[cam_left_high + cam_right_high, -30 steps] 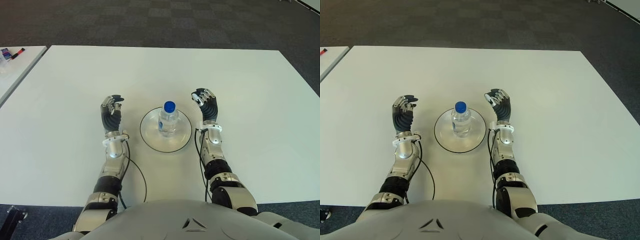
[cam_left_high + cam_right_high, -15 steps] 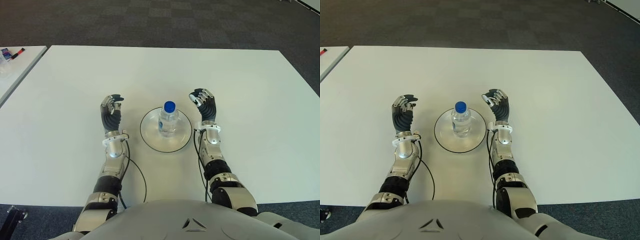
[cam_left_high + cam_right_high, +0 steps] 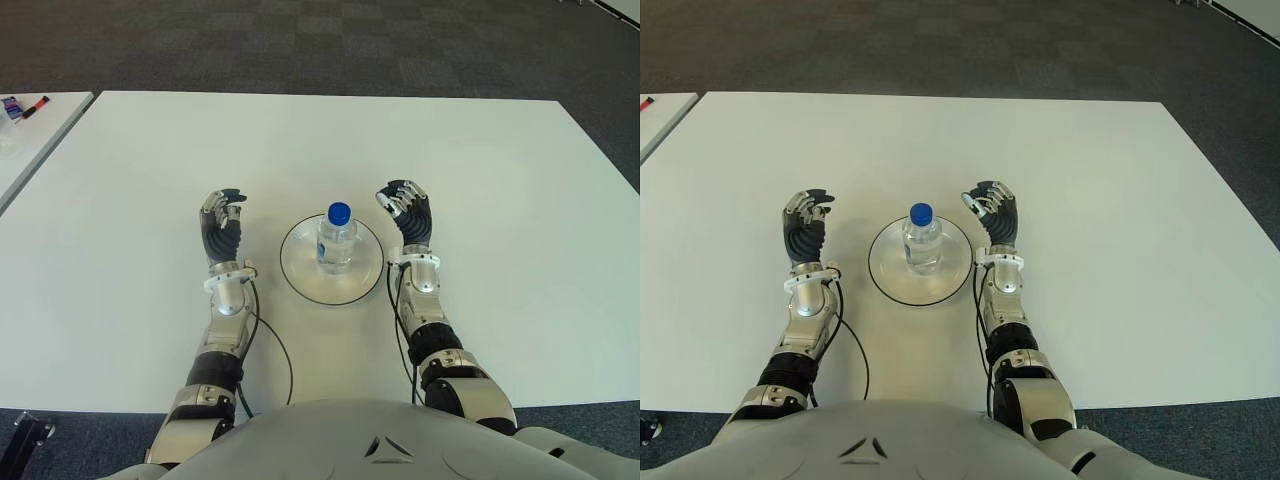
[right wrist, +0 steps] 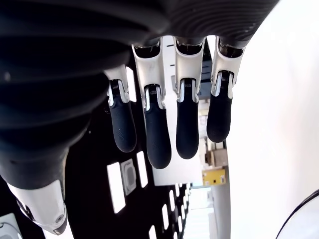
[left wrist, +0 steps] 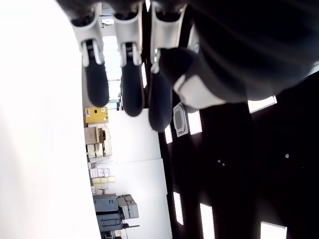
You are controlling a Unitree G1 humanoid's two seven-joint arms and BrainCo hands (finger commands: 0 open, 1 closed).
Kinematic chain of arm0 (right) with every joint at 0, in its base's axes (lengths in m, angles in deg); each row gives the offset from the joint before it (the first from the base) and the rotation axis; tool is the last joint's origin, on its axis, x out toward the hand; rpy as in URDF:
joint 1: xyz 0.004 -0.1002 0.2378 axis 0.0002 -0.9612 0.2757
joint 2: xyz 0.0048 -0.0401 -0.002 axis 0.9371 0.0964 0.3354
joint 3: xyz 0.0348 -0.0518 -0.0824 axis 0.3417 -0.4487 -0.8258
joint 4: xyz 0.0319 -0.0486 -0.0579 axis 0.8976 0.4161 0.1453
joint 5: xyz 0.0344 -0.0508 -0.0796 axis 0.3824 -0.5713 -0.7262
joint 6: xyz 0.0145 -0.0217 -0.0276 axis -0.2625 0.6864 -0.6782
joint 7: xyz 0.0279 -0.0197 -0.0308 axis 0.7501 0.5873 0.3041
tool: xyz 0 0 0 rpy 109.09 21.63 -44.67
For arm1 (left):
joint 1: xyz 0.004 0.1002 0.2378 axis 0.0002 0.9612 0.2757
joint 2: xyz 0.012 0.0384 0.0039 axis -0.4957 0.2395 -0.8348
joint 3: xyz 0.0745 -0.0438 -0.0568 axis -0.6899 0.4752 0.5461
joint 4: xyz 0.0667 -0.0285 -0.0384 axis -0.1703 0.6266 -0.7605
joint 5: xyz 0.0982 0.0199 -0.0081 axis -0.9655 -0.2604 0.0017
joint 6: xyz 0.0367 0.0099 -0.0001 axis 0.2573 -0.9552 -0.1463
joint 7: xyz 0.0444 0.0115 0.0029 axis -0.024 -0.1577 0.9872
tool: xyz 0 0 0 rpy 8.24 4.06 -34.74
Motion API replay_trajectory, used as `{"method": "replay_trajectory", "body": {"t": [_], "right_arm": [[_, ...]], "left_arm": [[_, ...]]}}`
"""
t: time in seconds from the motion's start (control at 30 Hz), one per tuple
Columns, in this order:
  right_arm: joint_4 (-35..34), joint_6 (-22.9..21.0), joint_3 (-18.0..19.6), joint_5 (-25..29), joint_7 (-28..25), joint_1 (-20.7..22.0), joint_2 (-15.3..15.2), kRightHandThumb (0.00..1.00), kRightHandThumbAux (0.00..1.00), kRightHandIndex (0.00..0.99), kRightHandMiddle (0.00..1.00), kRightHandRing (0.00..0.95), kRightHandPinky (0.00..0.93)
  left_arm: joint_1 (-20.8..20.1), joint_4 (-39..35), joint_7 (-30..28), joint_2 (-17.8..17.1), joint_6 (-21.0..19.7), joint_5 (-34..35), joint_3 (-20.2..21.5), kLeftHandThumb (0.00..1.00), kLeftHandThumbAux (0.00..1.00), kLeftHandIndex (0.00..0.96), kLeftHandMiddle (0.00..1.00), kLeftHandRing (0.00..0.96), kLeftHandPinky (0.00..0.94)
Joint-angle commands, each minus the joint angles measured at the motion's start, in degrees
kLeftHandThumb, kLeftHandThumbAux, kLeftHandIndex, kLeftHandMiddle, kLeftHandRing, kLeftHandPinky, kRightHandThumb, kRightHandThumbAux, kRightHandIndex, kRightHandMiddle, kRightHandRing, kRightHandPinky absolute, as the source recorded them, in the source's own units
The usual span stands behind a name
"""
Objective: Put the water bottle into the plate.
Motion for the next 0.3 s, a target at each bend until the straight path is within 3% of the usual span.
{"method": "replay_trajectory", "body": {"t": [0.03,0.3], "right_arm": [[1.2,1.2,-0.7,-1.9,2.0,-0.7,1.0,0.836,0.689,0.397,0.511,0.627,0.623],[2.3,2.7,-1.7,-6.0,6.5,-0.4,0.2,0.834,0.69,0.393,0.513,0.629,0.615]], "left_arm": [[0.7,0.0,-1.1,0.2,-0.9,0.5,0.3,0.833,0.68,0.392,0.461,0.352,0.378],[0.7,0.1,-1.3,0.1,-0.6,0.7,0.4,0.833,0.679,0.392,0.463,0.368,0.399]]}}
